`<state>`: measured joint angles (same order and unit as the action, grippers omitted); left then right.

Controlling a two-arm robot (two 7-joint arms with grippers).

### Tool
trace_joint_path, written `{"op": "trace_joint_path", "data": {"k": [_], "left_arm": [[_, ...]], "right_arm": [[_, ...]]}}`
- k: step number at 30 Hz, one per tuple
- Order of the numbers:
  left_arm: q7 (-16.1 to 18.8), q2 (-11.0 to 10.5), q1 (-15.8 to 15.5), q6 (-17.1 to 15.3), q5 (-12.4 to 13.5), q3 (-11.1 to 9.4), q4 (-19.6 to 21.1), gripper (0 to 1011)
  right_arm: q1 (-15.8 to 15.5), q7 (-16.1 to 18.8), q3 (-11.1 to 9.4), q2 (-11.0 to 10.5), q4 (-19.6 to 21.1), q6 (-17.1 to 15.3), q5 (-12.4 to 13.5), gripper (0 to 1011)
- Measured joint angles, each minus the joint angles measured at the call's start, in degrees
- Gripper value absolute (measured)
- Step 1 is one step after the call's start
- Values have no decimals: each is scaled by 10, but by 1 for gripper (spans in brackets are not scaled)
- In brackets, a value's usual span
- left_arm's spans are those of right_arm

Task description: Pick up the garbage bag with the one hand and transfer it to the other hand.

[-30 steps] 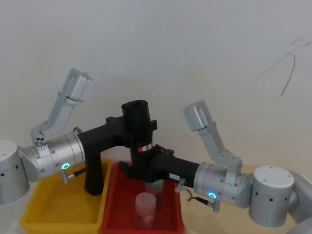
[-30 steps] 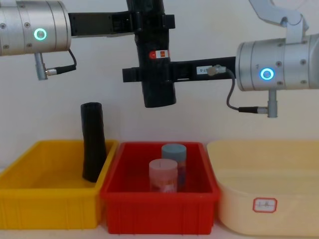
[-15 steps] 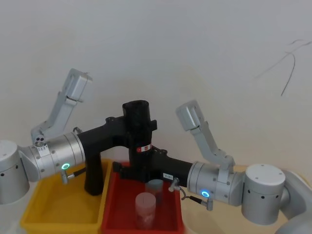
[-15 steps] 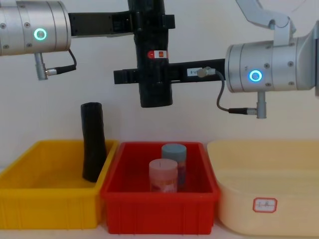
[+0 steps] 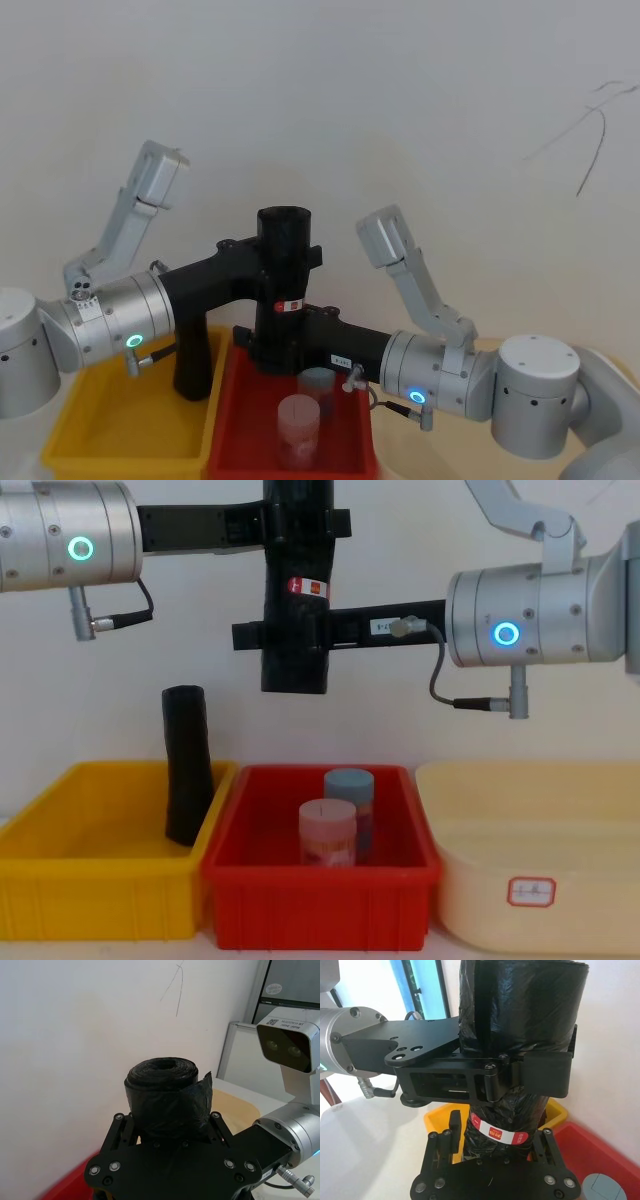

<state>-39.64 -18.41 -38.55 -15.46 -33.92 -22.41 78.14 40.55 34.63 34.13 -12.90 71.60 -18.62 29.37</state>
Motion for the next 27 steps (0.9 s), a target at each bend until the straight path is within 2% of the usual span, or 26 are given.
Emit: {"op": "trace_joint_path", "data": {"k": [10,12,19,21,22,27], "left_arm": [[0,0,0,0,0,0,0,436],[0,0,0,0,0,0,0,466],[0,0,0,0,0,0,0,684],[0,0,0,0,0,0,0,714],[0,0,0,0,0,0,0,777],[0,0,0,0,0,0,0,895]], "right_arm": [[1,0,1,1,-2,0,0,596],[1,1,1,1,-2,1,1,579],[-2,-3,1,-1,2,4,3,531],[-3,-5,0,-1,4,5,3,529],[-4,-9,-1,-2,6,6,3,529],[-9,-21,-3,-3,14,10,3,528]]}}
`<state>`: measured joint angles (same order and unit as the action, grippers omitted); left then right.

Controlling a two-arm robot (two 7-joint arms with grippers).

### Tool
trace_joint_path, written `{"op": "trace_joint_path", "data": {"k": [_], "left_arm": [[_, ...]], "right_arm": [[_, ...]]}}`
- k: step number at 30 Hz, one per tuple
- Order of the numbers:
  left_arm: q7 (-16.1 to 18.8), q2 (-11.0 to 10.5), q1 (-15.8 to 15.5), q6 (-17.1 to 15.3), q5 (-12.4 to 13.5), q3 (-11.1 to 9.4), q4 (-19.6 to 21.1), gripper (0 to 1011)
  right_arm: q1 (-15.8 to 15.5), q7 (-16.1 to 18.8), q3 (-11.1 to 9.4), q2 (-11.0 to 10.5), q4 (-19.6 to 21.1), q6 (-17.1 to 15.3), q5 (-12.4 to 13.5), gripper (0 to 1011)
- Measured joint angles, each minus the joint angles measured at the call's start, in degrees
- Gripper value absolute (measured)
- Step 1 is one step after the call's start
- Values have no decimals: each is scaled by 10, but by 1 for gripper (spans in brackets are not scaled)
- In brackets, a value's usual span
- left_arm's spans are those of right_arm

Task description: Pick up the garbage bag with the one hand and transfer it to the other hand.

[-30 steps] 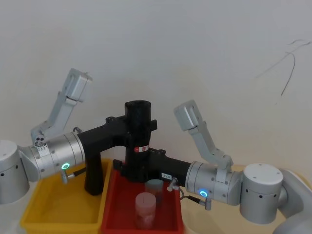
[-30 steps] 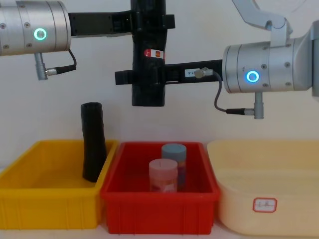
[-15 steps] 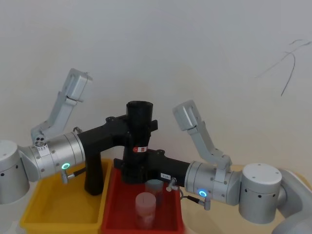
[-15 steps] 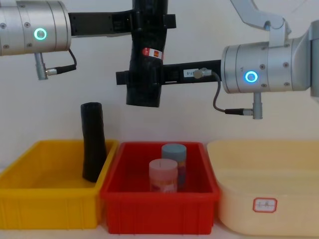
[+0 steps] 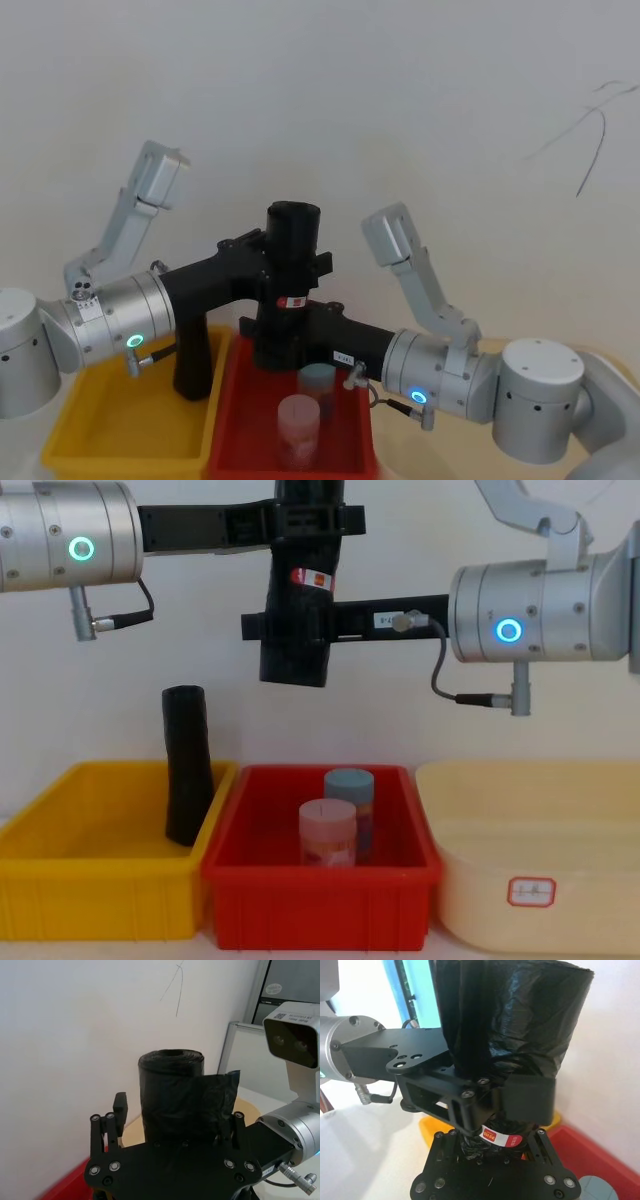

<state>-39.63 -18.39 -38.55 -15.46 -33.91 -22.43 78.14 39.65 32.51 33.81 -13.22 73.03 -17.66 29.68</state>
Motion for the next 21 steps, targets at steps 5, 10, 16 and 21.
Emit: {"op": "trace_joint_path", "data": {"k": [5,10,16,21], "left_arm": [[-3,-2,1,0,-2,0,1,1002],[-14,-7,4,-3,-12,0,7,1000],[-25,-15,12,-10,-27,5,19,1000],[-29,-23,18,-15,-38,11,29,1000]], "right_arm": [[-7,-17,-4,-3,10,3,-1,528],[-13,-36,-8,-5,19,4,-2,528],[-21,-60,-14,-8,31,4,-4,528],[-28,-79,-19,-10,39,2,-7,528]]}}
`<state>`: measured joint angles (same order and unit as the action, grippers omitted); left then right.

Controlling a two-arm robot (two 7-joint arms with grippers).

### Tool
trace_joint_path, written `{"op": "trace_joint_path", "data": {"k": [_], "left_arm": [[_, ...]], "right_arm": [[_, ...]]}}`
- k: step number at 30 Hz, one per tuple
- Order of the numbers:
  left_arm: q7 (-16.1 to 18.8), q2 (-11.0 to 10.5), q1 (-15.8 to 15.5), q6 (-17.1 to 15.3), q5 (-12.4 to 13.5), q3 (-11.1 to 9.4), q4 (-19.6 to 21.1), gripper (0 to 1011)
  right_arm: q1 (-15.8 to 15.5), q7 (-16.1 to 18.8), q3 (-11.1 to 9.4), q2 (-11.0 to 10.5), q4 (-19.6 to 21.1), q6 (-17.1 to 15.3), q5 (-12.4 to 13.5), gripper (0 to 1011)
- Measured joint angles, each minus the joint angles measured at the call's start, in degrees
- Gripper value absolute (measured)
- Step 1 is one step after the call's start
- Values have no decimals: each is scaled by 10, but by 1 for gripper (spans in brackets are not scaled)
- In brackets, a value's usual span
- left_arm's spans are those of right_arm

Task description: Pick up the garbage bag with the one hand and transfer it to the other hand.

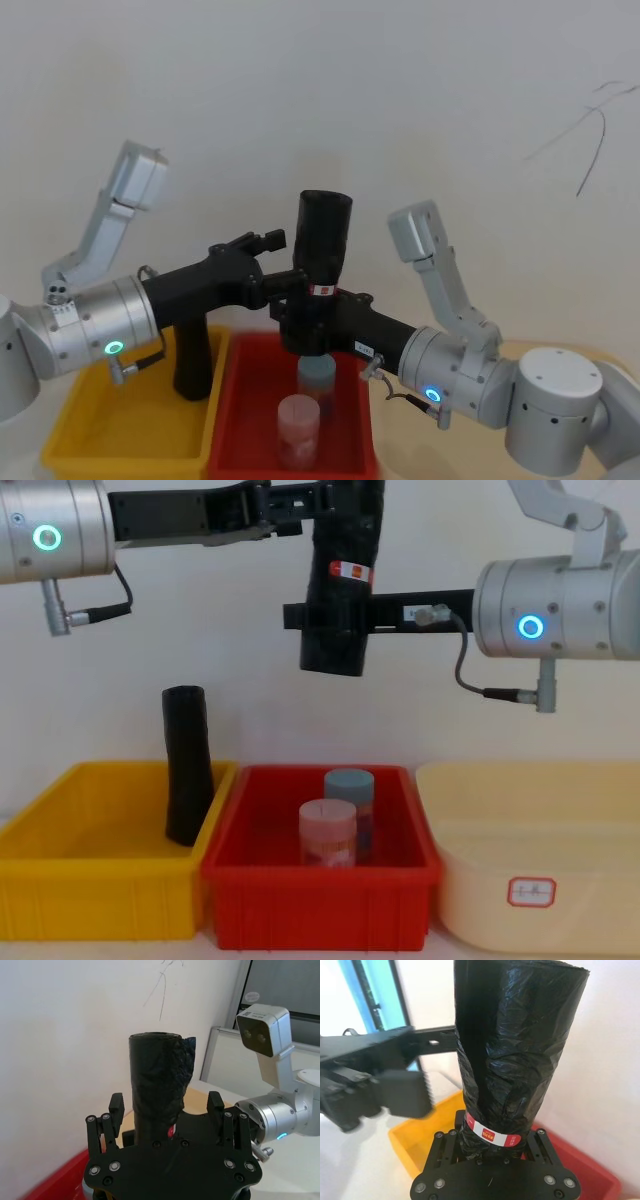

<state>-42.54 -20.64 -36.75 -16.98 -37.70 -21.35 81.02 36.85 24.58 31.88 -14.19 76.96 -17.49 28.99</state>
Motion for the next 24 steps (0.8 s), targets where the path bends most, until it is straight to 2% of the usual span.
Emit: {"op": "trace_joint_path", "data": {"k": [4,11,21,24], "left_arm": [[2,-5,6,-1,-5,6,9,1000],[25,-12,18,-1,-9,19,24,1000],[79,-21,38,3,-9,41,43,1000],[104,-23,46,4,-4,48,50,1000]], "right_arm": [[-9,-17,-6,-6,13,-5,-4,528],[-29,-45,-17,-23,41,-19,-13,528],[-78,-91,-42,-61,102,-40,-30,528],[-95,-107,-50,-73,118,-44,-36,528]]}}
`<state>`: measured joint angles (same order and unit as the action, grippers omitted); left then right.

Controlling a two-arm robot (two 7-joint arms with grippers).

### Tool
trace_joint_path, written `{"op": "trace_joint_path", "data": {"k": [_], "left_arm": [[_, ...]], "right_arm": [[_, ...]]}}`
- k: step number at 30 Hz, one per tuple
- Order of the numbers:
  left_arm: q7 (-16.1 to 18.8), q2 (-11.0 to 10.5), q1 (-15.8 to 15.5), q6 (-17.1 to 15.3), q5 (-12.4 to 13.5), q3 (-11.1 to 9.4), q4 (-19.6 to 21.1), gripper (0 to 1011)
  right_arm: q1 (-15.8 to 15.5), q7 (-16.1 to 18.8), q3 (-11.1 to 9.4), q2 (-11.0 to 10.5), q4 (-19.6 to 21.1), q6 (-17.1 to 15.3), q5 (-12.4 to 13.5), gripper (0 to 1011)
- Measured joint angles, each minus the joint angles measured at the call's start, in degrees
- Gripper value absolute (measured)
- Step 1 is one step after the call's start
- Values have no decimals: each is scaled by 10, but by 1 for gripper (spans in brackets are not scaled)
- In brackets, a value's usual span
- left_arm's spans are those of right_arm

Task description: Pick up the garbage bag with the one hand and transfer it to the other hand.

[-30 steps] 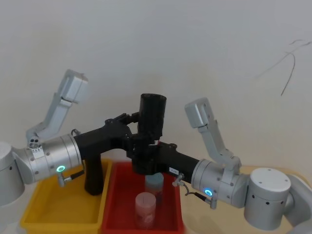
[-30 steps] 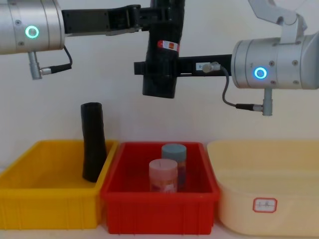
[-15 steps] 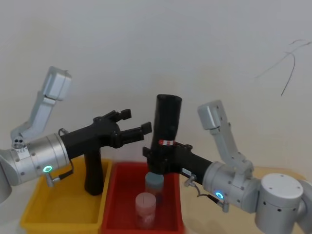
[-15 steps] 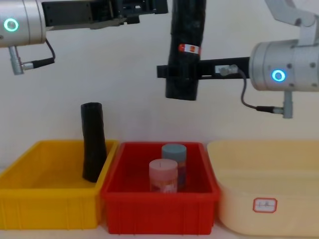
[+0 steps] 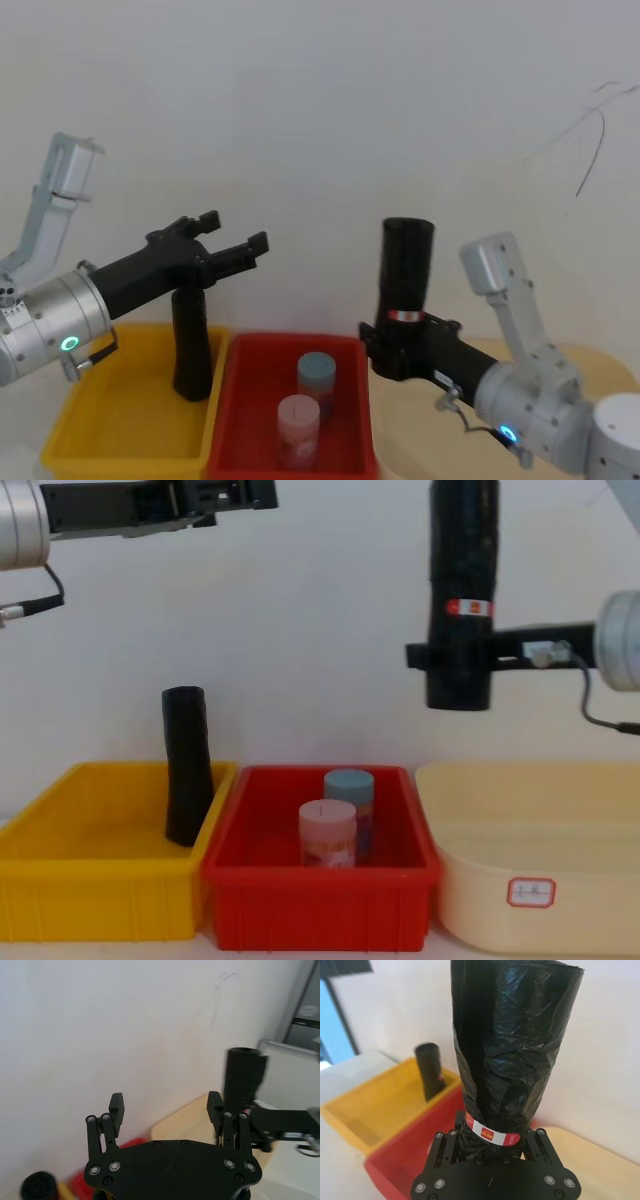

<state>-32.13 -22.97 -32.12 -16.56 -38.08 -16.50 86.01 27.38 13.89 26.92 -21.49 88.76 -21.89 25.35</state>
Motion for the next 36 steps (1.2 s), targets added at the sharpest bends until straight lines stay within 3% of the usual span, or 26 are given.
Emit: {"op": "trace_joint_path", "data": {"k": [13,20,29,36], "left_arm": [[92,-5,24,-1,25,17,20,1000],[149,-5,36,-7,44,25,28,1000],[185,-4,44,-11,57,30,32,1000],[199,-4,47,-13,62,32,33,1000]], "right_arm": [[-57,-40,-26,-33,34,-8,-18,532],[-70,-47,-33,-40,39,-8,-21,725],[-79,-52,-37,-45,43,-9,-24,968],[-83,-54,-39,-47,44,-10,-25,1001]]}}
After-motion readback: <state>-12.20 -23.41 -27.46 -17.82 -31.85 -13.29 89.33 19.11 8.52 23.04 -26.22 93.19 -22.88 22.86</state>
